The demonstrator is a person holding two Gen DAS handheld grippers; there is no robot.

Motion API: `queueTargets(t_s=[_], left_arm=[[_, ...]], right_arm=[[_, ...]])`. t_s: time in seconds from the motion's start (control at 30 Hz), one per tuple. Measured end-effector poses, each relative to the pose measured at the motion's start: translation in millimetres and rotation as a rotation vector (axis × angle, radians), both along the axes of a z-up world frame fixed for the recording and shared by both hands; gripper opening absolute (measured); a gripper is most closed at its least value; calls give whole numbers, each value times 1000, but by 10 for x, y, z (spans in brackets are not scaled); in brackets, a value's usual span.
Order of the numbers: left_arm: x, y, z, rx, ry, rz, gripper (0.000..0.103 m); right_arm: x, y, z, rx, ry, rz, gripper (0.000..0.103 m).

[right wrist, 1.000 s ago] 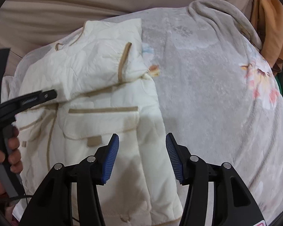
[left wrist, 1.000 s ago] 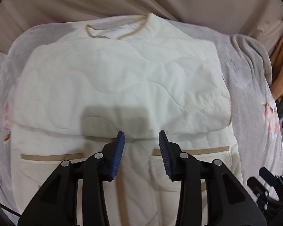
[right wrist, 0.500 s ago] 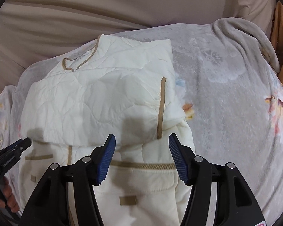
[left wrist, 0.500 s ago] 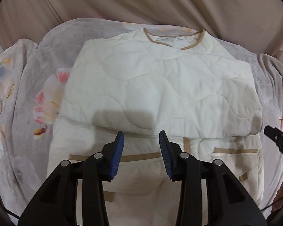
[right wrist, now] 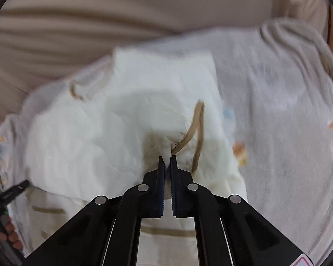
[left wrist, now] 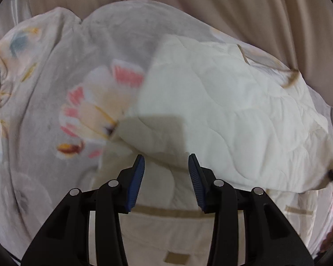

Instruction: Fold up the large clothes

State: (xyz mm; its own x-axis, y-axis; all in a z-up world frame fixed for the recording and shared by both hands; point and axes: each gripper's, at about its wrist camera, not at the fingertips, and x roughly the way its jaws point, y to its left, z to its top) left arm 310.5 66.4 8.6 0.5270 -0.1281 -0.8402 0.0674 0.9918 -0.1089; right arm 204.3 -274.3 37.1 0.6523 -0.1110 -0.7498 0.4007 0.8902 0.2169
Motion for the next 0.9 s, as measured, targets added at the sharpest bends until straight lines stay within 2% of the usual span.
queueTargets(t_s=[0.1, 0.17, 0.2, 0.23, 0.3, 0.33, 0.37, 0.47, 0.5, 0.53, 0.57, 0.6, 0.63, 0.7, 0.83, 0.9], left_arm=[[128, -24, 61, 31, -41, 9, 39], [219, -65, 20, 48, -50, 12, 39], [272, -98, -45, 62, -43, 16, 39], [311, -113, -106, 72, -36, 18, 39], [364, -183, -252, 108, -15, 18, 40], [377, -213, -295, 110, -8, 9, 42], [379, -236, -312, 118, -8, 7, 41], [362, -297, -323, 163, -39, -6, 42], [373, -310, -348, 173, -37, -8, 42], [378, -309, -361, 175, -34, -8, 42], [377, -300, -365, 174, -31, -6, 43], [359, -267, -345, 159, -24, -5, 43], [344, -227, -315, 143, -19, -3, 43], [284, -84, -229, 93, 3, -4, 52], [-94, 306, -51, -13, 22, -27, 74], [-419, 569, -42, -70, 51, -41, 78]], right_arm=[[-77, 118, 551, -82, -171, 42, 4], [-89, 117, 694, -109, -250, 48, 4], [-55, 93, 639, -129, -252, 45, 4], [67, 35, 487, -149, -204, 38, 4], [445, -227, -182, -97, 63, 9, 4], [482, -298, -357, -70, 110, -13, 4], [446, -335, -396, -48, 84, -29, 4], [257, -263, -142, -76, -78, -37, 5], [252, -266, -170, -94, -88, -46, 6], [331, -301, -323, -101, -16, -50, 11], [417, -349, -491, -88, 81, -42, 12], [427, -393, -616, -77, 139, -45, 12], [339, -410, -624, -71, 126, -55, 12], [39, -423, -476, -72, 79, -85, 15], [-803, -397, -257, -64, 44, -98, 48], [-1311, -354, -294, -41, 75, -78, 54]])
